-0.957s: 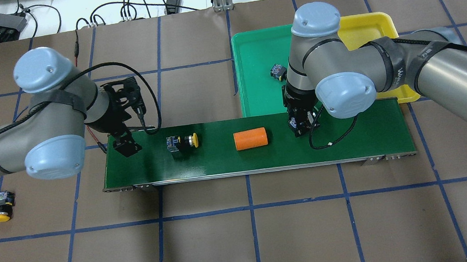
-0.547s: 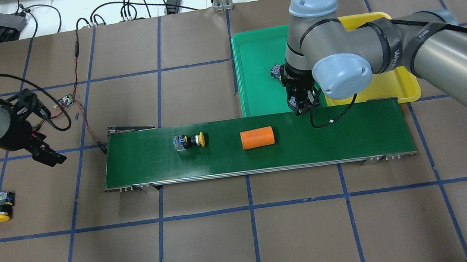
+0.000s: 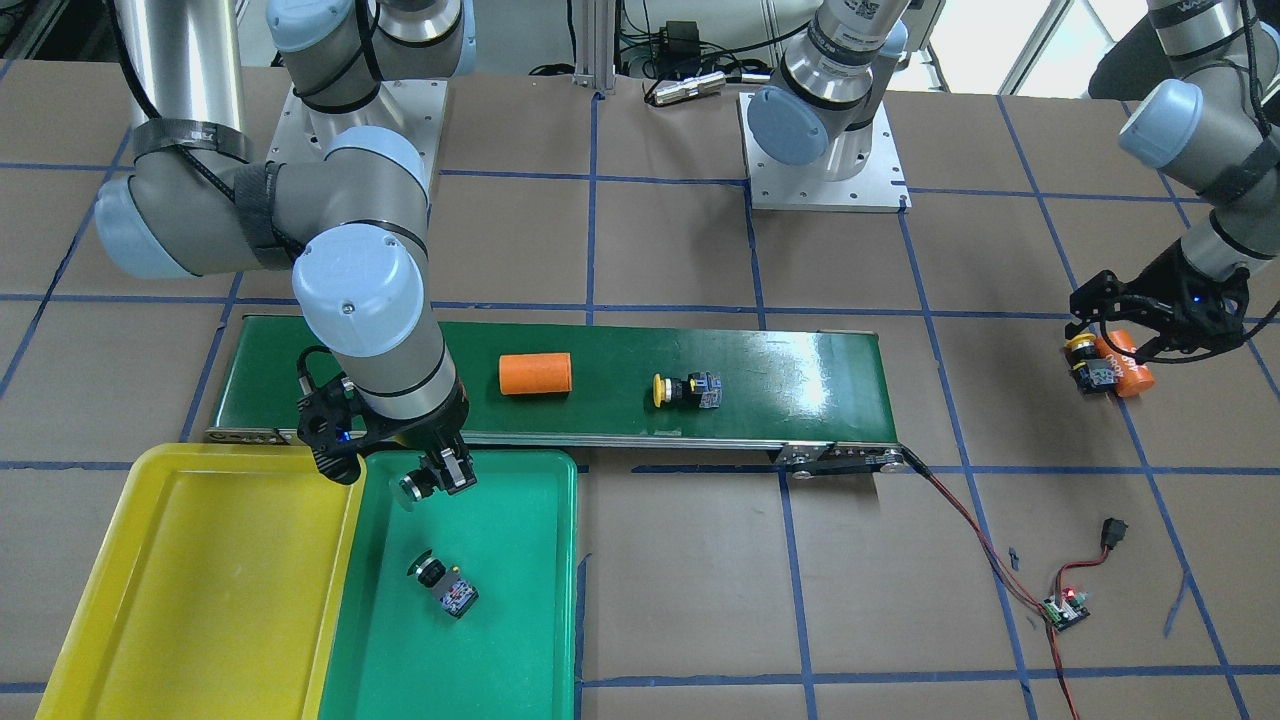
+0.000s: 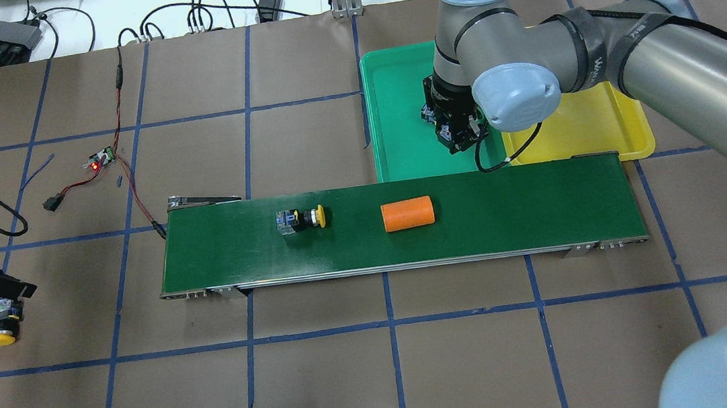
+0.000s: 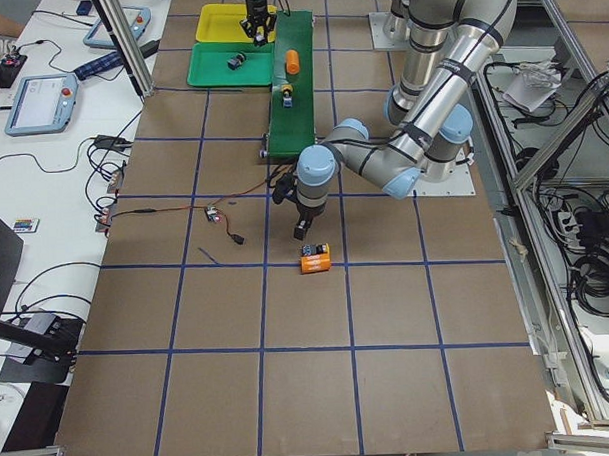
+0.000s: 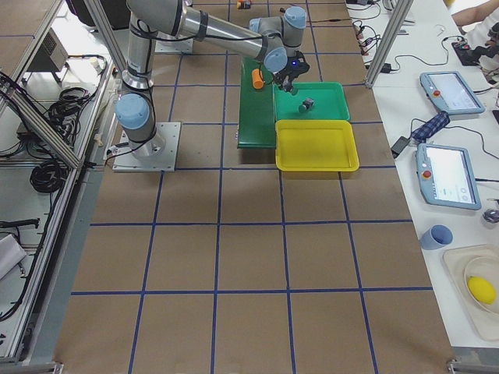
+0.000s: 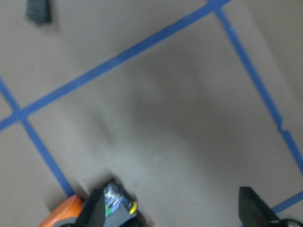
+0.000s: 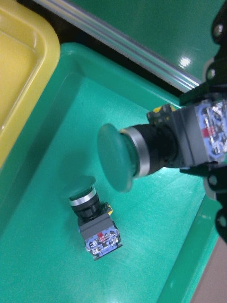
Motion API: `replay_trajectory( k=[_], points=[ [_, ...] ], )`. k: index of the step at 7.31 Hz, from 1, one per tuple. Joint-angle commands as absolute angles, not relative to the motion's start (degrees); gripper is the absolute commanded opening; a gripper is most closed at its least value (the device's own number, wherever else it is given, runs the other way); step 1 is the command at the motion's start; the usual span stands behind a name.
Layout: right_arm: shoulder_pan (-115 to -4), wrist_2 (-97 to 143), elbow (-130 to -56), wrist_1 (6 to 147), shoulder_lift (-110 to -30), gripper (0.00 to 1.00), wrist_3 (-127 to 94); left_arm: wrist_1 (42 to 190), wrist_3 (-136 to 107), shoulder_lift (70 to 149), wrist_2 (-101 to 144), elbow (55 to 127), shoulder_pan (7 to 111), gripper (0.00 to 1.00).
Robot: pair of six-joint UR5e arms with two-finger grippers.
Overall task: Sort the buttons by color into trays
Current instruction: 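Release green button into green tray with right while left grasps orange cylinder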
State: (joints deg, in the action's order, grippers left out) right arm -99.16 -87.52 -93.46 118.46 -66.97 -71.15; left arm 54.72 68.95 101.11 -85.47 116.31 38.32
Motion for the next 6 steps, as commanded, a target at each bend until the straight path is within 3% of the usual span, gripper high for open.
replay_trajectory(
  k=[1, 3, 4, 5, 6],
  points=[
    [-99.5, -82.3, -93.4, 122.5, -64.7, 0.0, -64.8, 51.9, 61.9, 105.1, -85.3, 115.8, 35.2, 1.0],
    [-99.7, -82.3, -93.8, 123.1, -63.9, 0.0, -63.5, 51.0, 61.8, 107.2, -84.8, 113.9, 33.0, 1.0],
    [-99.7, -82.6, -94.0, 123.2, -64.0, 0.87, -64.1, 51.0, 61.9, 108.5, -84.0, 112.7, 32.3, 1.0],
    [-99.7, -82.4, -94.0, 123.1, -64.2, 1.0, -64.6, 51.0, 62.0, 109.4, -84.1, 112.2, 32.3, 1.0],
    [-99.7, -83.1, -94.0, 122.9, -64.3, 1.0, -64.6, 50.9, 62.0, 110.4, -84.2, 112.1, 32.3, 1.0]
  ],
)
